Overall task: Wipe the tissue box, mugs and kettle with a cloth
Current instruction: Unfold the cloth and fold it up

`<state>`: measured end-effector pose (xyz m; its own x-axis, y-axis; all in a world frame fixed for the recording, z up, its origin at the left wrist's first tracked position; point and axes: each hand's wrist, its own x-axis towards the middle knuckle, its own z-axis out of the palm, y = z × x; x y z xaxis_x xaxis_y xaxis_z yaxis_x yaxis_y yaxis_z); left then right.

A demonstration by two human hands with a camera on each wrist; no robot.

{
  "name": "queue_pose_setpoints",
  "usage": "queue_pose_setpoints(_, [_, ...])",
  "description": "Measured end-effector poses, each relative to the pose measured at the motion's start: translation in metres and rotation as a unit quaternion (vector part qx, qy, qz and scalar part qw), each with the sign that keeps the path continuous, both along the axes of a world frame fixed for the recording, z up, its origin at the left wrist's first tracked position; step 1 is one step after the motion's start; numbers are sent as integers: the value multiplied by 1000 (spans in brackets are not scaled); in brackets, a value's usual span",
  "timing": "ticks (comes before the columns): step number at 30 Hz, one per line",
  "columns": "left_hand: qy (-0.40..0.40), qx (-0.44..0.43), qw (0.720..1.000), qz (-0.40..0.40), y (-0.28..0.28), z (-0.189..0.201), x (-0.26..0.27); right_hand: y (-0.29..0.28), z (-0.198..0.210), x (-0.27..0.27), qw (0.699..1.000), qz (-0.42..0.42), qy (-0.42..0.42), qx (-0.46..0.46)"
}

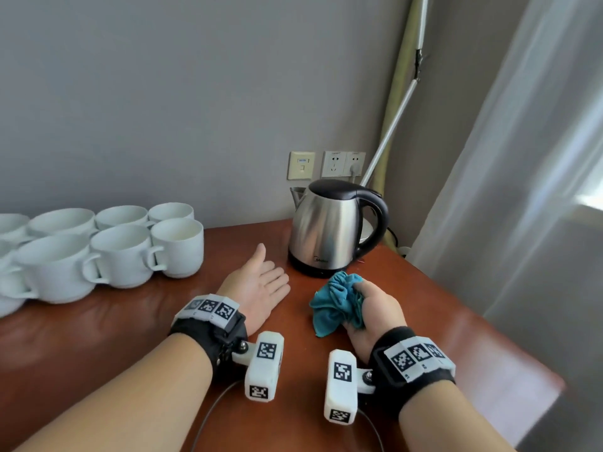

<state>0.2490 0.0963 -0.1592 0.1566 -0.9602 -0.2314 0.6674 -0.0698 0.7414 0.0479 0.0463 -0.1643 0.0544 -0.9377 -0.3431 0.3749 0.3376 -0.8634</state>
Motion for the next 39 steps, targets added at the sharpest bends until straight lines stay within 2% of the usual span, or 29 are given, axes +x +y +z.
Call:
queue_pose_setpoints(7, [-23, 17, 999, -24, 103, 1, -15, 100, 10, 26, 989, 141, -1, -49])
queue_pose_setpoints(11, [-40, -22, 998, -51, 170, 4, -15, 154, 8, 49, 987, 149, -37, -41])
queue_pose_setpoints(17, [-42, -38, 998, 19, 238, 5, 4, 214, 7, 83, 989, 129, -73, -26])
queue_pose_setpoints(20, [-36, -19, 996, 74, 248, 6, 6, 218, 4, 86, 991, 103, -76, -26])
queue_pose_setpoints(23, [-45, -17, 995, 87, 249, 7, 5, 217, 0, 82, 989, 100, -108, -7])
queue_pose_setpoints(26, [-71, -24, 994, 77, 244, 5, 10, 215, -3, 81, 979, 128, -156, -8])
queue_pose_setpoints(29, [-112, -42, 991, 52, 239, 4, 18, 214, -4, 84, 974, 154, -163, -29])
queue_pose_setpoints(33, [-131, -32, 990, 42, 232, 1, 23, 212, -12, 84, 969, 150, -193, -39])
queue_pose_setpoints(39, [-120, -26, 992, 33, 232, 3, 24, 211, -8, 80, 974, 144, -167, -49])
